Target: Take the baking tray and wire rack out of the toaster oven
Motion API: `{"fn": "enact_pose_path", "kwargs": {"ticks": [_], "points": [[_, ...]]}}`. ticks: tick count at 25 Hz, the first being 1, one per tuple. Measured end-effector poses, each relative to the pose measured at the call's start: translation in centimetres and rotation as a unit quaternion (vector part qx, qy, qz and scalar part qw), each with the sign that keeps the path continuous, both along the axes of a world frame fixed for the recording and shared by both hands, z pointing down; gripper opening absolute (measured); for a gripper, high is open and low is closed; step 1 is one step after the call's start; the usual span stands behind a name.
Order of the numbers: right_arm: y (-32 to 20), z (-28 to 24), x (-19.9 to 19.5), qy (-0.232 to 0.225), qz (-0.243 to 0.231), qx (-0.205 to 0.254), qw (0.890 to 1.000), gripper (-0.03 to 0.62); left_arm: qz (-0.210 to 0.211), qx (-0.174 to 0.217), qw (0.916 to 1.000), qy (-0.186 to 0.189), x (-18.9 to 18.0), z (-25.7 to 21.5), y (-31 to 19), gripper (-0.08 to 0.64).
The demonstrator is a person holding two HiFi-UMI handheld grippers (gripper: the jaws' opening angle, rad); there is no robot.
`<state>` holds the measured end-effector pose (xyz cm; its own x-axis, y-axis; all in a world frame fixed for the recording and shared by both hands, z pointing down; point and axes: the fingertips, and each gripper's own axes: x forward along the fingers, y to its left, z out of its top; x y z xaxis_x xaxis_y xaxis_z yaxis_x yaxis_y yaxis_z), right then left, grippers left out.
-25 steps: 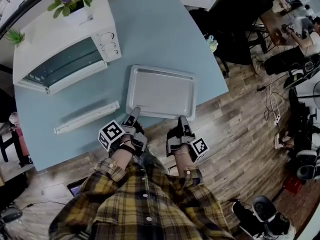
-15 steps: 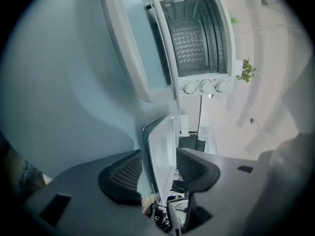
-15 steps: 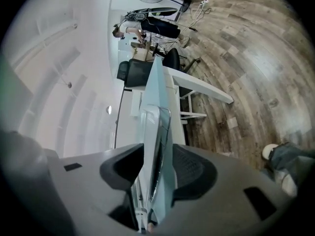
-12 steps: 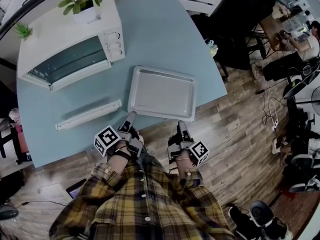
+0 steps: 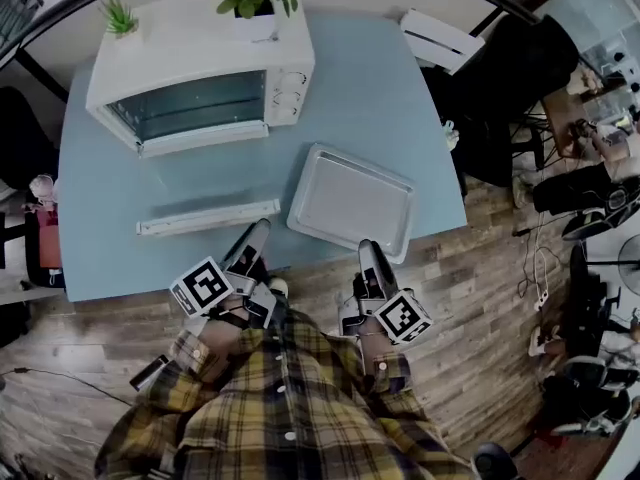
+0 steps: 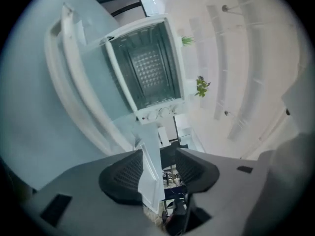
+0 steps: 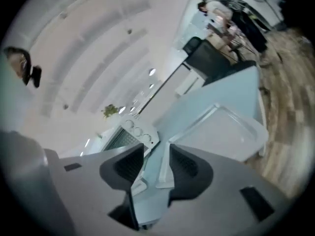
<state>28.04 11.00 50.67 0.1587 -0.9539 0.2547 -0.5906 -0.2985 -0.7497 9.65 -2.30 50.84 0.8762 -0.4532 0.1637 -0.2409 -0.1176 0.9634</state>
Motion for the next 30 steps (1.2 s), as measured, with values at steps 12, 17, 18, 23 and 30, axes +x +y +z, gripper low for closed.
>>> {"fn": "enact_pose_path", "kwargs": {"ticks": [12,17,18,23,30], "points": [[-17.1,-12.8,-11.8,0.351,-0.205,0.081,0.910,0.082,-0.047,0.315,0.9365,-0.147,-11.2,-11.4,-11.5,0.137],[-21.8,-14.3,-15.3,0.440,-0.235,0.086,0.863,0.038,-0.057,0.400,0.8888,-0.216,-15.2,-13.6,-14.7,0.074],[-22.4,-14.3,-15.6,0.453,-0.235,0.082,0.856,0.027,-0.056,0.413,0.8791,-0.231,-15.8,-13.6,-15.1,0.066],[-23.7,-14.5,-15.4,0.464,-0.219,0.067,0.856,0.004,-0.045,0.447,0.8468,-0.284,-17.2,-13.4,-16.1,0.013],[-22.9,-14.8,-14.2,0.453,-0.220,0.059,0.862,0.003,-0.057,0.442,0.8431,-0.300,-16.7,-13.4,-15.4,-0.011]]}}
